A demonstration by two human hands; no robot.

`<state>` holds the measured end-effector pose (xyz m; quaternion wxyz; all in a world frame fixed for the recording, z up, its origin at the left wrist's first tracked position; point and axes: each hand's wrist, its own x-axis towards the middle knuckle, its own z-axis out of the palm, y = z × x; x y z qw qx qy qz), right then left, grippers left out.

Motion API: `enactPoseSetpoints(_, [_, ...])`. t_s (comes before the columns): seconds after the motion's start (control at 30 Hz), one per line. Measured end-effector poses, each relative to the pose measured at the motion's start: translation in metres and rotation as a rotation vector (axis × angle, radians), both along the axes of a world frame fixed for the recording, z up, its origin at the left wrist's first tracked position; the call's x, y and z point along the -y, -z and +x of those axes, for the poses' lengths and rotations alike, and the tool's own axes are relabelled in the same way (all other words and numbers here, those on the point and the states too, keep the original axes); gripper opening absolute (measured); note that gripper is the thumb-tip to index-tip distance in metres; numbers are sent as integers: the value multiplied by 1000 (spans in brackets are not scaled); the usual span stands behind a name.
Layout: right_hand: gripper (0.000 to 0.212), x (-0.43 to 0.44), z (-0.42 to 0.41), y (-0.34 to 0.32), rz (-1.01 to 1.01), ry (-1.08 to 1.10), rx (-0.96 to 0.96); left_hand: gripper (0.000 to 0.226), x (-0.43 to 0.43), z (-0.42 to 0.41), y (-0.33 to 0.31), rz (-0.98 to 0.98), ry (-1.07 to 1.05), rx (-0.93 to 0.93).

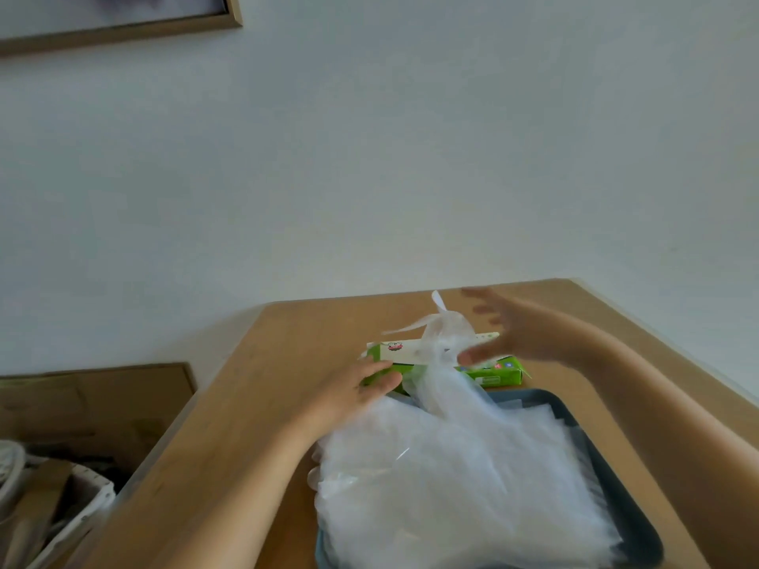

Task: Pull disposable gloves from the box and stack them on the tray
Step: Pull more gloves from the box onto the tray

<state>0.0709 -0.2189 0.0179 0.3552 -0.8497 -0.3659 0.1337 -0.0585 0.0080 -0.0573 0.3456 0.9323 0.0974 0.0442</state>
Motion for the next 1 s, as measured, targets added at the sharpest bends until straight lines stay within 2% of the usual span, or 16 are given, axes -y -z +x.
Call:
enactPoseSetpoints(0.03, [94,-4,2,13,-79,-1,47,74,1,-1,-1,-13,7,14])
enactPoseSetpoints(0.07, [76,-8,4,26,-87,36,94,68,3,-2,-3,-30,14,35])
enactPoseSetpoints(0.13, [24,-20,2,39,41,186,178,65,6,-5,-10,-41,-3,69])
enactPoseSetpoints(0.17, [8,-24,-1,39,119,249,222,72,4,-7,-14,-41,-25,89])
enactPoseSetpoints(0.27, [15,-21,-21,4,459,307,262,102,-2,-16,-32,-5,4,128])
enactPoseSetpoints(0.33, [24,-7,-43,-32,633,219,296,105,2,-25,-52,30,2,170])
enactPoseSetpoints(0.4, [34,11,-70,-58,549,57,360,107,8,-33,-75,-15,-36,288])
enactPoseSetpoints(0.47, [38,26,-92,-68,304,-81,398,104,15,-41,-96,-157,8,398])
enactPoseSetpoints(0.53, [36,34,-105,-67,131,-135,408,100,32,-51,-113,-333,138,410])
enactPoseSetpoints(0.6, [23,37,-111,-62,94,-150,376,100,57,-60,-121,-402,249,356])
enactPoseSetpoints(0.63, [16,37,-112,-61,93,-153,370,99,70,-63,-122,-396,291,311])
enactPoseSetpoints(0.7, [9,42,-113,-62,87,-154,348,86,98,-69,-117,-259,325,212])
enactPoseSetpoints(0.77, [12,50,-114,-65,72,-169,347,58,119,-71,-109,-59,255,210])
enactPoseSetpoints(0.8, [18,56,-115,-67,56,-182,368,45,126,-71,-108,-29,200,235])
enactPoseSetpoints(0.9, [28,71,-115,-69,-3,-236,430,21,136,-70,-104,-164,113,266])
enactPoseSetpoints(1.0, [18,88,-112,-72,23,-166,395,15,138,-73,-105,-226,120,238])
